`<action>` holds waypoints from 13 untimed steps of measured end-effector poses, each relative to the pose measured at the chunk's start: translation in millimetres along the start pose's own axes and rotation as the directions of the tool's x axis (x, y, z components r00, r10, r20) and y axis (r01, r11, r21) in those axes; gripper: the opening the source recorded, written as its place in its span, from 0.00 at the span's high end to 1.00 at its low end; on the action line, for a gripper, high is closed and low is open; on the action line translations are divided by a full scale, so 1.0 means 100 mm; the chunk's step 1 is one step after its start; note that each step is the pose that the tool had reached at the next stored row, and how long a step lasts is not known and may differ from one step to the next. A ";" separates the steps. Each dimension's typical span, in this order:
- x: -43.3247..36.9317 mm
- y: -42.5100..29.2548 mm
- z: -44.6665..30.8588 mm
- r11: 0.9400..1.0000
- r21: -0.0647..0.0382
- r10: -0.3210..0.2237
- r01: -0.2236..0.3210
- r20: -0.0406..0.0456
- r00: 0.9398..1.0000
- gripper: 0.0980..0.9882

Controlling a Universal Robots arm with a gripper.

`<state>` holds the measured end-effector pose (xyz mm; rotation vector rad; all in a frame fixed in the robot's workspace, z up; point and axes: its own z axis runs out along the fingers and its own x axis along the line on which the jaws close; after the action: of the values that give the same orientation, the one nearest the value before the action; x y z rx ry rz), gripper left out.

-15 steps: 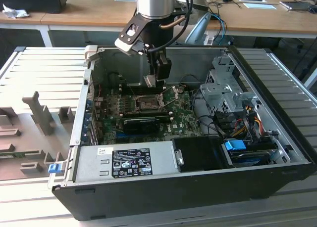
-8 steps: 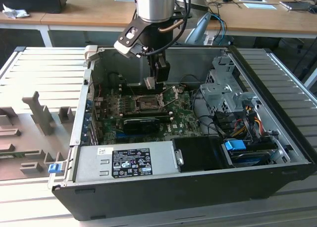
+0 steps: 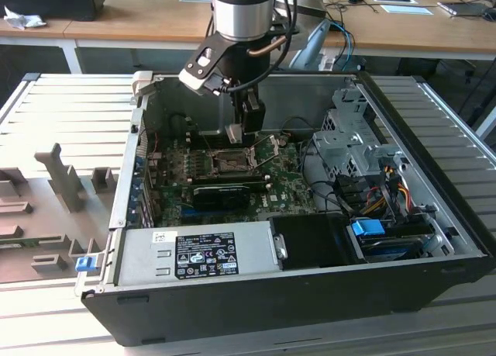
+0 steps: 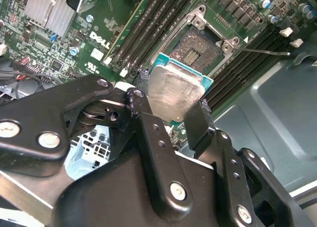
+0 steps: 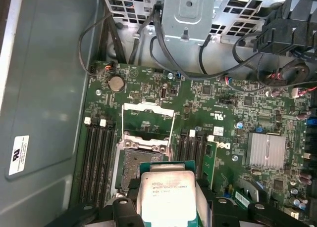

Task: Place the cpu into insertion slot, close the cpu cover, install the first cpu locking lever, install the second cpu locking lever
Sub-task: 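Place the cpu into insertion slot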

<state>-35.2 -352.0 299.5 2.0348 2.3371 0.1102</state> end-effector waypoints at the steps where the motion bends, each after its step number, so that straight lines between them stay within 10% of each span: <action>1: 0.000 0.000 0.009 1.000 0.000 0.000 0.000 0.000 1.000 0.52; 13: -0.001 -0.006 0.086 1.000 0.000 0.000 0.000 0.000 1.000 0.52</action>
<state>-35.1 -352.0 290.9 2.0347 2.3374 0.1103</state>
